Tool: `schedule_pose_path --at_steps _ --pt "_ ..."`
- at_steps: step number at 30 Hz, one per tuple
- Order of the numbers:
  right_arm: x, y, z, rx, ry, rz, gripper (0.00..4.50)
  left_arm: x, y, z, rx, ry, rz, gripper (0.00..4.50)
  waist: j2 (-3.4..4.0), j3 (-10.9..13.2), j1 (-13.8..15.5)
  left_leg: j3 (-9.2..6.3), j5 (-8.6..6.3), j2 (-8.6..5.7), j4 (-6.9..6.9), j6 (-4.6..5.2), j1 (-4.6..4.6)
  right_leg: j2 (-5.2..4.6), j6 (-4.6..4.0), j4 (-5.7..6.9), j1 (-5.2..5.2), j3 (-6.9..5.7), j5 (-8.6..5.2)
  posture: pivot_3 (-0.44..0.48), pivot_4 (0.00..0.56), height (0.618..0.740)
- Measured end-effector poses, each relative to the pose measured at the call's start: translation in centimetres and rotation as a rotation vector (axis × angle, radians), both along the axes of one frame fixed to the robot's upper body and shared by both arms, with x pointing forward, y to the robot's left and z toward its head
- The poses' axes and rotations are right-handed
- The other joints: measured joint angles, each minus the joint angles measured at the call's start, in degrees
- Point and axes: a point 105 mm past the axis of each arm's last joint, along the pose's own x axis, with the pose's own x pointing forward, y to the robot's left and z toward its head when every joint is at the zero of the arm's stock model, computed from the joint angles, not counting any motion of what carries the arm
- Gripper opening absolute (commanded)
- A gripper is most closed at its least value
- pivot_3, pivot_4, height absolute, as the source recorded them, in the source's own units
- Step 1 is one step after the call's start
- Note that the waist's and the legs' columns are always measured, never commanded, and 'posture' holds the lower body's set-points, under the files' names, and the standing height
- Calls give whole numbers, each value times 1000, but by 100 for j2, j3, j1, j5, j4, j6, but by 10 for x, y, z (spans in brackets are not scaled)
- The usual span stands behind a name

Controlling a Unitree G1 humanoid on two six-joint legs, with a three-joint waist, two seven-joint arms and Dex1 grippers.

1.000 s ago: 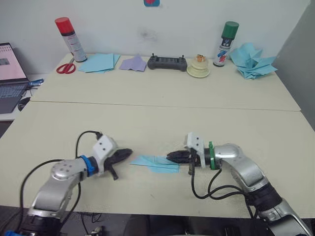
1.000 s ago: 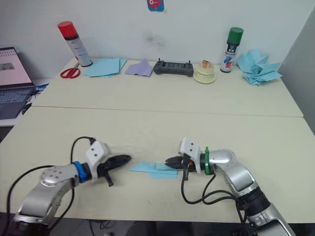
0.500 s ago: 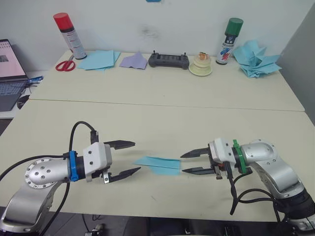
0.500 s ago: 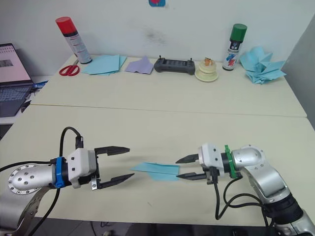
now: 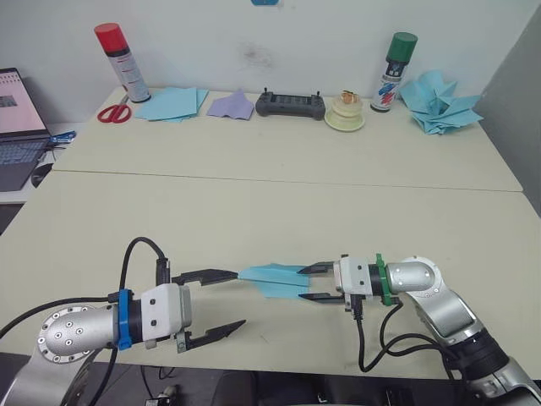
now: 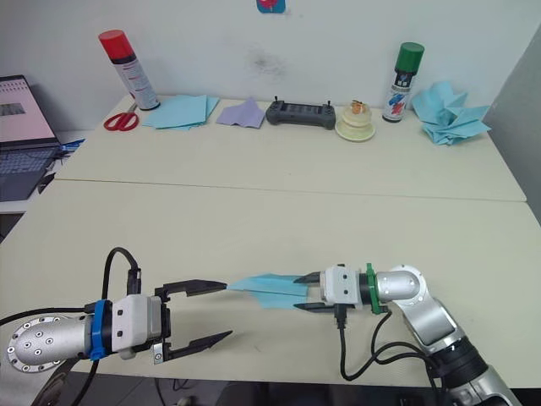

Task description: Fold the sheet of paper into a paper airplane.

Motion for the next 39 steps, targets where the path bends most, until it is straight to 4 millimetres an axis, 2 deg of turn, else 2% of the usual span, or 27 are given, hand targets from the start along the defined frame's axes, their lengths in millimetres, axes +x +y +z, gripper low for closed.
schedule_pose_path --at_steps 10,11,13,14,17,24,27,32,35,37,39 --pt "22 12 -16 49 150 -128 2100 6 -1 4 -28 -3 41 3836 0 0 -1 0 0 1 -1 0 4 1 -9 4 1 0 5 0 150 740" --pt "23 15 -18 45 164 -131 1908 7 -1 4 -35 3 53 3836 0 0 -2 0 0 1 0 0 3 1 -9 5 1 0 5 0 150 740" --pt "24 17 -22 32 180 -132 1448 7 0 5 -63 42 72 4193 0 0 -2 0 0 1 -1 0 3 1 -9 5 1 0 5 0 150 740" --pt "24 18 -22 31 183 -131 1110 7 1 6 -84 71 88 4426 0 -1 -3 -1 0 2 0 0 3 1 -8 5 1 -1 5 0 150 740" --pt "24 17 -23 26 188 -135 37 8 5 15 -126 124 120 4500 0 -1 -3 -3 0 2 1 0 4 1 -8 7 3 -3 5 0 150 740" --pt "24 14 -22 49 231 -178 14 14 4 29 -182 207 132 4500 -2 -3 6 -6 0 0 3 0 6 0 -8 9 6 -5 5 0 150 740" --pt "25 6 -20 80 274 -255 14 18 0 36 -189 221 117 4500 -3 -3 23 -9 1 -2 5 -1 2 0 -9 9 6 -7 6 0 150 740" --pt "42 -30 0 153 226 -479 14 23 -12 56 -164 243 39 4500 -3 -3 11 -7 1 -4 7 -1 2 0 -5 10 6 -4 7 0 150 740" --pt "36 -53 6 158 239 -561 14 32 -23 72 -155 237 -31 4500 -2 -3 31 -17 1 -4 5 -1 -3 4 -6 13 4 -16 7 0 150 740" --pt "34 -66 9 161 248 -631 14 42 -22 84 -127 212 -54 4500 -1 -3 24 -18 1 -5 5 -1 -2 5 -6 13 4 -15 7 0 150 740" --pt "36 -73 10 159 254 -686 14 49 -23 84 -120 212 -59 4500 3 -5 -19 -6 1 -6 4 -1 4 5 -6 13 4 -1 7 0 150 740"
